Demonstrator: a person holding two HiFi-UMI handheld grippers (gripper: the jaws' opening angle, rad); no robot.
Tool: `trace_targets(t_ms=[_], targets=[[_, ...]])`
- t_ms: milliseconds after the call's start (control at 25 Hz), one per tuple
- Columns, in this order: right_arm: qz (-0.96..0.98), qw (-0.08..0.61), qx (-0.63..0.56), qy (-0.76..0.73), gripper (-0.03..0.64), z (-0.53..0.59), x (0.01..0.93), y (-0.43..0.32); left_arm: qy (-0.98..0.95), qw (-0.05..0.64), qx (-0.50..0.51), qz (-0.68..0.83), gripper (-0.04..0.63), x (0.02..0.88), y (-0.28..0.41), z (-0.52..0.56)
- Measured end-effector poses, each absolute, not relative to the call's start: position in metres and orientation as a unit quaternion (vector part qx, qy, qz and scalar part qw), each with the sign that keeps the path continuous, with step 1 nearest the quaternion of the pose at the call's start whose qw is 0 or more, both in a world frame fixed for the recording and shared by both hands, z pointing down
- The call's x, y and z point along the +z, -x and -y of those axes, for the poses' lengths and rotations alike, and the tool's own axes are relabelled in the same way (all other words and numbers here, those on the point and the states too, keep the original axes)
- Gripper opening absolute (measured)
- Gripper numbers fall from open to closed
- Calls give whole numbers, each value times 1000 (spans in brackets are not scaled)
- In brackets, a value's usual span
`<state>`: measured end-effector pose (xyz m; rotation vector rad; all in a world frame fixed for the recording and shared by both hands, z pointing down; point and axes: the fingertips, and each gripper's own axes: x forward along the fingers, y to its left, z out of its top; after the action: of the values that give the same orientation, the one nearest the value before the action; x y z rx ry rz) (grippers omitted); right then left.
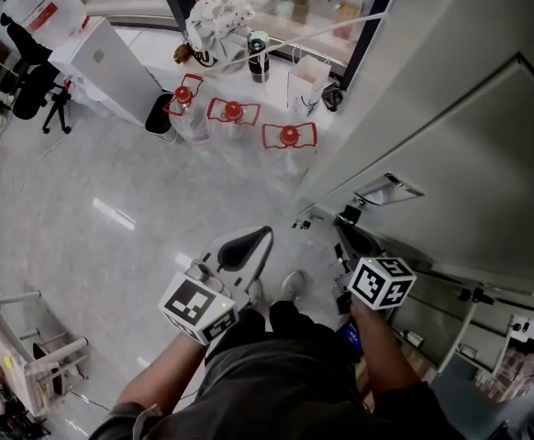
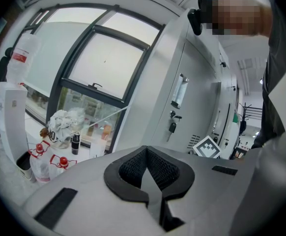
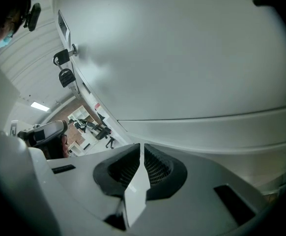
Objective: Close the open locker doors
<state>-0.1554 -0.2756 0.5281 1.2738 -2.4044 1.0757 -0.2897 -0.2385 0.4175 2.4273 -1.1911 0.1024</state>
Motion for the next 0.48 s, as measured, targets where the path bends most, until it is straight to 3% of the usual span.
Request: trace_targets(t_ms=[480], targets=[[815, 105, 367, -436, 32, 278, 529, 153, -881, 206, 33, 424, 2, 417, 288, 237]])
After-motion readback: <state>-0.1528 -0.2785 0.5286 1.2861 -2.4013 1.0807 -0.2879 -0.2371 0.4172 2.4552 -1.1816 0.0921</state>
